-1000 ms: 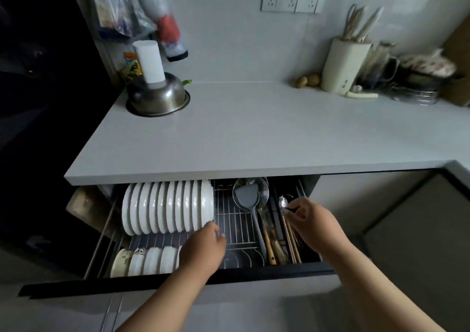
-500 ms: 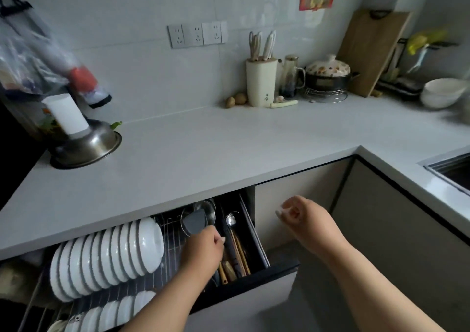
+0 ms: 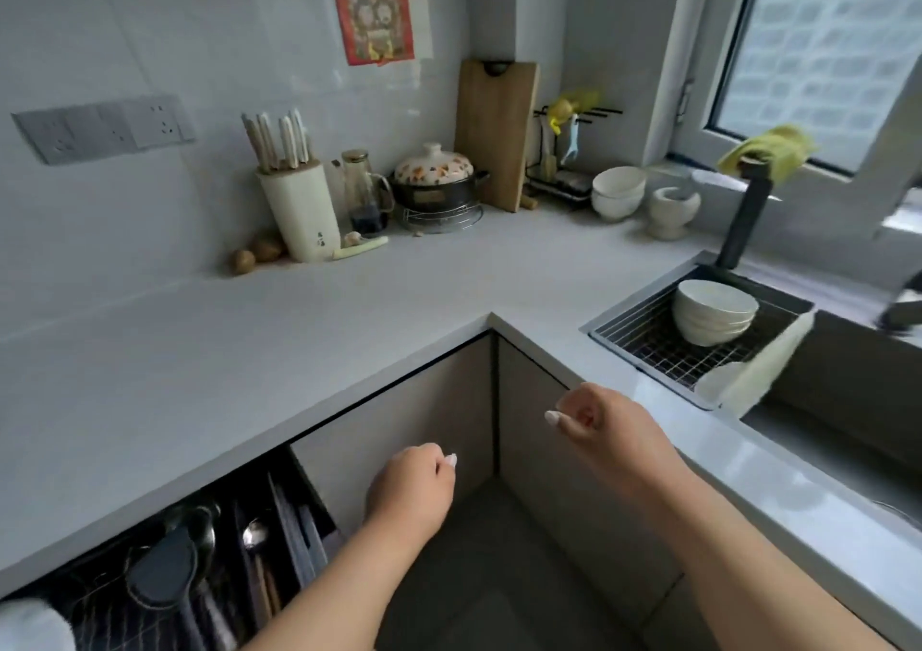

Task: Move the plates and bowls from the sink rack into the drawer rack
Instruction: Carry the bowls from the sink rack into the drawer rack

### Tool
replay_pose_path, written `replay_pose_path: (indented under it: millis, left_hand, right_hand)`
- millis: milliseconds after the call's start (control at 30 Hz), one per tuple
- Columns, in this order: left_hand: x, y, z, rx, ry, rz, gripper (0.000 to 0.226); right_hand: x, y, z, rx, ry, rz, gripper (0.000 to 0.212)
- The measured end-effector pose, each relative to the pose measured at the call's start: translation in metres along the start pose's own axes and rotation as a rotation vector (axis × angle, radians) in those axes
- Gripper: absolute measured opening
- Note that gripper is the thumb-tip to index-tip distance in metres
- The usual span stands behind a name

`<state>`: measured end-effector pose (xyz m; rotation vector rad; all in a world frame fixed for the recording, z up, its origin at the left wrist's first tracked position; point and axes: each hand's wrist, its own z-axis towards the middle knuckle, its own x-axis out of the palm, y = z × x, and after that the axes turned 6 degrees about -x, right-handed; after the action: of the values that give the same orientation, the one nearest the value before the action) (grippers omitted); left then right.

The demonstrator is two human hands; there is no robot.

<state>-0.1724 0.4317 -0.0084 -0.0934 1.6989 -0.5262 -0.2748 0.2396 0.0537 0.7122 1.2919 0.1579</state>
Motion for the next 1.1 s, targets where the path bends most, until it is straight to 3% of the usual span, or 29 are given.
replay_pose_path:
  millis: [267, 467, 700, 1100]
  left_hand:
    - [0.046, -0.111, 0.025, 0.194, 0.127, -0.010, 0.020]
    - [0.069, -0.165, 0.049, 0.315, 0.157, -0.007, 0.046]
    - [0.106, -0.221, 0.094, 0.440, 0.195, 0.021, 0.058]
    - [0.162, -0.257, 0.215, 0.450, 0.297, 0.348, 0.075]
  right_hand:
    - [-0.049, -0.099, -0.004, 0.240, -0.105, 0.084, 0.029]
    - [-0.072, -0.139, -0.010, 0.366, -0.128, 0.072, 0.030]
    - [-0.091, -0.196, 0.010, 0.493, -0.177, 0.027, 0.032]
    - [-0.087, -0.255, 0.117, 0.564, -0.129, 0.029, 0.035]
